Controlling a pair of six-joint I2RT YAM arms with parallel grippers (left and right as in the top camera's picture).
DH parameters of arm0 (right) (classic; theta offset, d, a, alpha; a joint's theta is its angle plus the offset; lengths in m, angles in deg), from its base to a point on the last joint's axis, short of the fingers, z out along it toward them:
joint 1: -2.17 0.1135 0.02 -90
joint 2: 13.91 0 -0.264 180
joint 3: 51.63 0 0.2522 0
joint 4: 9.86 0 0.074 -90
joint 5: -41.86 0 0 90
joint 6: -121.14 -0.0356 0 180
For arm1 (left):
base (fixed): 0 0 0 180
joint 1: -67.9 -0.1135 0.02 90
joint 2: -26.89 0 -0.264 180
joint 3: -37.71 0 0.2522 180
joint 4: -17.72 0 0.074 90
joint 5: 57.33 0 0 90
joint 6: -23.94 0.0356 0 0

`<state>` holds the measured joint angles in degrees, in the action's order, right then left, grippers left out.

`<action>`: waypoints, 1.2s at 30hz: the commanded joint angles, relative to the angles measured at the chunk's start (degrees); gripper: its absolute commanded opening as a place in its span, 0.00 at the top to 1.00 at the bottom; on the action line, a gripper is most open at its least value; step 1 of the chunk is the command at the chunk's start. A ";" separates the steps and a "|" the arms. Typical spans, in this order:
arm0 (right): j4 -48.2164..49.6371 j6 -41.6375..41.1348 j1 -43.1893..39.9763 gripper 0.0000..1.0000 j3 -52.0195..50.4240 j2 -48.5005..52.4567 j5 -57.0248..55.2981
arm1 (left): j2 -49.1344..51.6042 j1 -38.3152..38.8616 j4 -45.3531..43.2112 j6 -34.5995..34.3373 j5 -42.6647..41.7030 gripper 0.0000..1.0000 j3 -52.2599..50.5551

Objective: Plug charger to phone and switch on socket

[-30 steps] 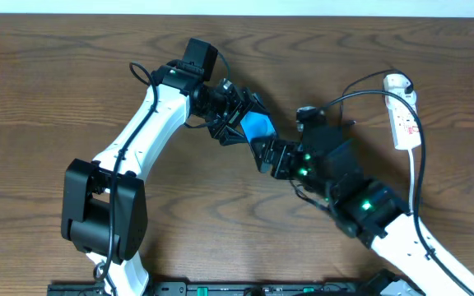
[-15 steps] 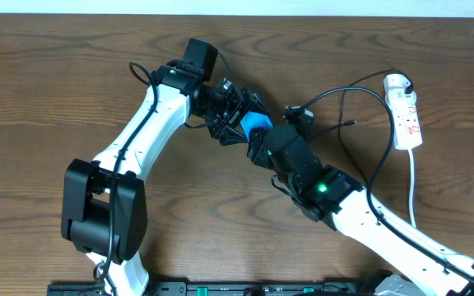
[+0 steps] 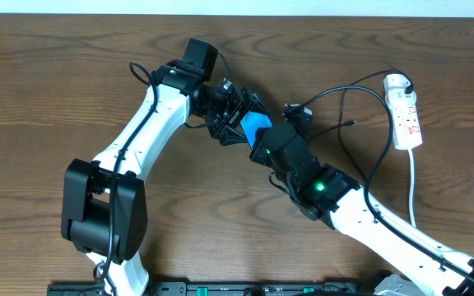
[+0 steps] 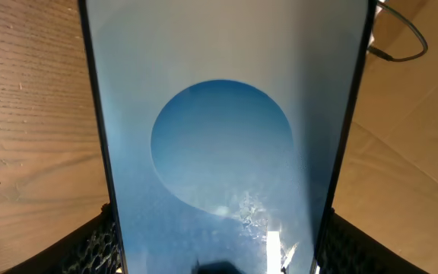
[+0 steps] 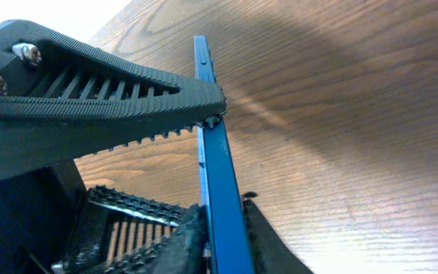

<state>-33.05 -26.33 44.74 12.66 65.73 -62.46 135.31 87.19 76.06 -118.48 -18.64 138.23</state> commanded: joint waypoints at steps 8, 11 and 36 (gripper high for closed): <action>-0.02 0.26 -0.66 0.99 0.70 -0.92 0.96 | -1.79 -1.05 -0.13 0.74 -2.05 0.32 0.22; -0.15 0.26 -2.86 0.99 0.70 -2.82 0.96 | -1.79 -2.69 -0.13 0.76 -2.05 0.15 0.22; 51.89 -17.73 -32.68 0.99 -33.33 -15.45 46.36 | -17.22 -22.64 28.50 35.50 2.99 0.02 -0.98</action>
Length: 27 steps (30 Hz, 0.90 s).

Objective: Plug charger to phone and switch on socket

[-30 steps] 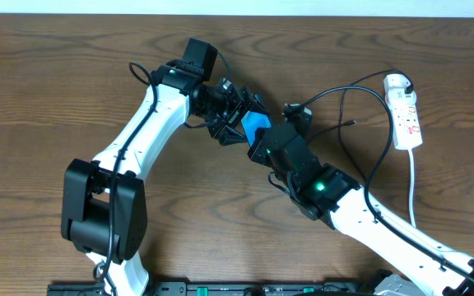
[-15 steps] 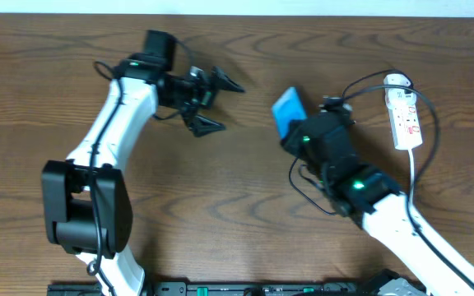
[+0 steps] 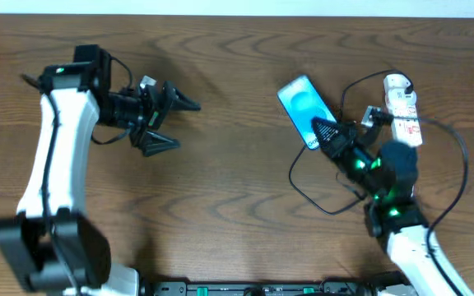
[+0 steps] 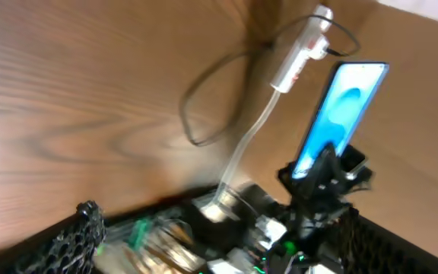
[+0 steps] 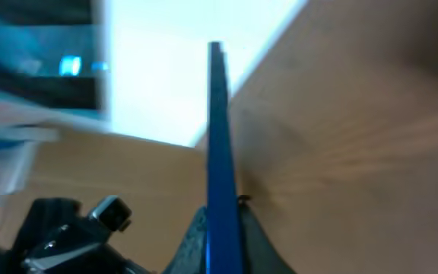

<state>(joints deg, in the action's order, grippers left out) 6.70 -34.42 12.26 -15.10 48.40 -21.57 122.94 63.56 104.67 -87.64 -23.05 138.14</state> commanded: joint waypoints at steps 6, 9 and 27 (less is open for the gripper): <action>24.90 -18.80 2.58 0.99 -6.78 9.86 3.80 | -7.85 8.74 -11.15 -0.92 7.41 0.02 -2.62; 29.62 -25.09 3.43 0.99 -6.78 12.81 2.84 | -7.26 13.60 -19.78 -7.17 7.80 0.02 -4.68; 38.97 -47.82 9.40 0.99 -6.78 15.82 -6.82 | -6.23 24.70 -39.19 -32.87 19.37 0.18 -6.60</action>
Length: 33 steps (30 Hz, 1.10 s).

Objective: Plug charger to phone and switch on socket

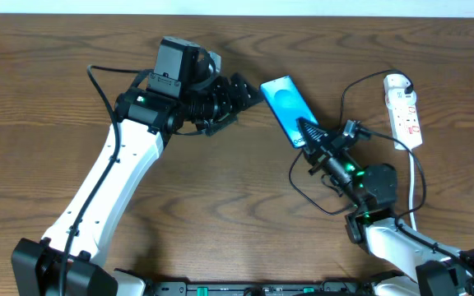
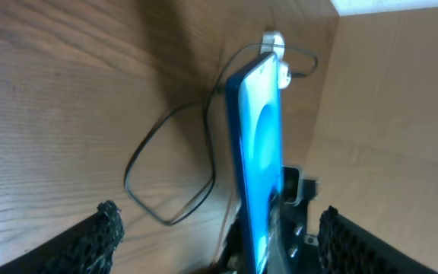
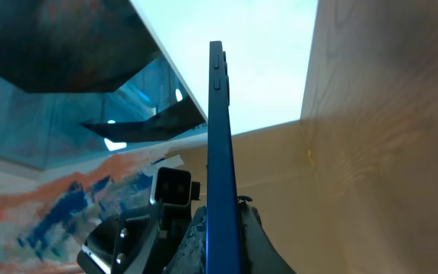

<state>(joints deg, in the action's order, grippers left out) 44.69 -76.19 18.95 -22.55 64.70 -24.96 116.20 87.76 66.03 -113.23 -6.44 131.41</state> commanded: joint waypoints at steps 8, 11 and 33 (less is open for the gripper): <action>5.70 -10.21 7.26 0.99 0.76 -0.48 -5.14 | 0.55 2.19 -2.08 -10.86 6.47 0.25 0.13; 6.34 -10.21 8.11 0.99 0.79 -0.48 -7.23 | 0.59 3.13 -2.12 -12.92 7.67 0.27 0.13; 5.62 -10.23 9.57 0.99 1.57 -0.48 -8.09 | 0.59 10.23 -4.02 -17.66 10.73 0.70 0.13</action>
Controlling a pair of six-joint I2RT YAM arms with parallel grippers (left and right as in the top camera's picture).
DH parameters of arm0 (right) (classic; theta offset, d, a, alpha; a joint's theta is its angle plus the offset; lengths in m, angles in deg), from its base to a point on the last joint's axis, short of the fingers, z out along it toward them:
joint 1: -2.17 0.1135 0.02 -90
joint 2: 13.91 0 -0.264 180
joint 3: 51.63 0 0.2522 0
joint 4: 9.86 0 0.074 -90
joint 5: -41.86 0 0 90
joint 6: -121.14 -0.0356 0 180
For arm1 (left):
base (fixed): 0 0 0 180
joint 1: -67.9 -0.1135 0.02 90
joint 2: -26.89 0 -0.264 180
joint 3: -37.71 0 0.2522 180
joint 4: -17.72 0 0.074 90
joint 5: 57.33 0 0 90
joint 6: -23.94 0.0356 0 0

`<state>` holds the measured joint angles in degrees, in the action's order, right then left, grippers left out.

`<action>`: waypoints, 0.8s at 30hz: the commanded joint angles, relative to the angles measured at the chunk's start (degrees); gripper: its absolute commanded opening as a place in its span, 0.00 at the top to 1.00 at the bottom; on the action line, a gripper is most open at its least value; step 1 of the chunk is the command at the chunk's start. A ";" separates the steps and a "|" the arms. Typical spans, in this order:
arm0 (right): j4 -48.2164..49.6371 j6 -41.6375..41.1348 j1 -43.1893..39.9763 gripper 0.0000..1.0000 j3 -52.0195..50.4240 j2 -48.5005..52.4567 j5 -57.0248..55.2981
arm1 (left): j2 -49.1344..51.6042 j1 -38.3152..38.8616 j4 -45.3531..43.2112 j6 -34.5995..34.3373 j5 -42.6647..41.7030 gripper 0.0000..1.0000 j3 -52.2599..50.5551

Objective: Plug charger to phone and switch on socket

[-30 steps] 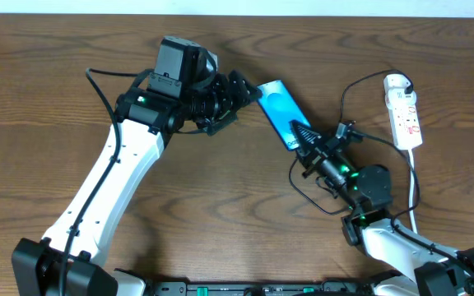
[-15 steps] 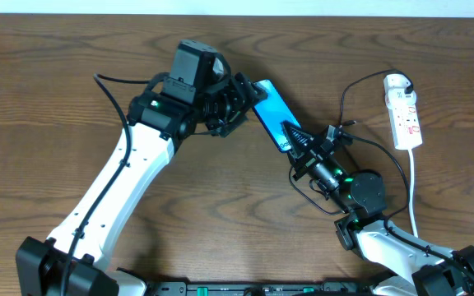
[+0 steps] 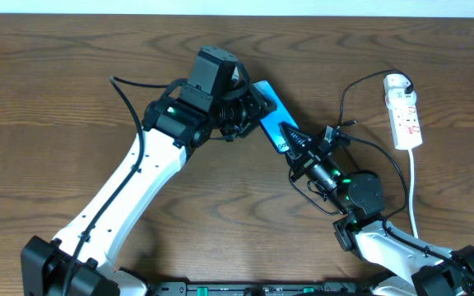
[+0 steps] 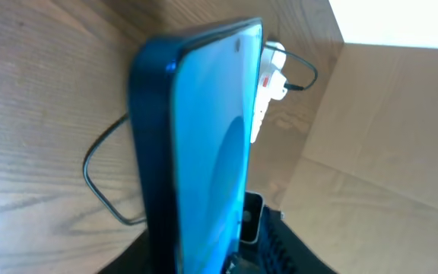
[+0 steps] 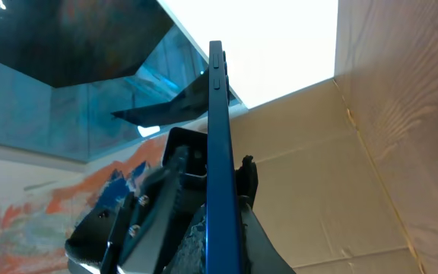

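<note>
A blue phone is held up off the table between both arms. My right gripper is shut on its lower end, its pads pressing both faces in the right wrist view. My left gripper is at the phone's upper end, its fingers closed in against the phone. The black charger cable loops over the table from the white power strip. Its loose end lies near the right gripper, apart from the phone.
The power strip lies at the far right of the wooden table, with its white lead running toward the front edge. A second loop of the cable lies under the right arm. Cardboard walls show beyond the table in the wrist views.
The left gripper stood open with the phone between its spread fingers; now its fingers are closed in on the phone. The phone and right gripper sit slightly further left.
First both grippers held the phone at mid table. Then the left arm was far to the left, open, while the right gripper alone held the phone up near the power strip. The left gripper was then back, open, at the phone's top end, and now grips it.
</note>
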<state>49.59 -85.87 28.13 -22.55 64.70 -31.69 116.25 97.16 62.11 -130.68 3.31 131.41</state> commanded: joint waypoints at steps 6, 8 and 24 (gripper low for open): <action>0.00 -0.55 0.39 0.99 1.68 -0.48 -3.26 | 0.55 2.38 -0.11 -0.68 2.01 0.71 0.13; -0.76 -0.52 0.42 0.99 2.03 -0.48 -3.26 | 0.55 2.71 -0.13 -1.20 2.03 0.70 0.13; -2.91 -0.52 2.27 0.94 5.01 -0.48 -2.99 | 0.55 3.56 -0.20 -2.95 3.43 0.92 0.13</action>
<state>45.91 -89.28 29.31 -19.60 64.70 -36.59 116.38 100.00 61.66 -131.94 6.21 131.41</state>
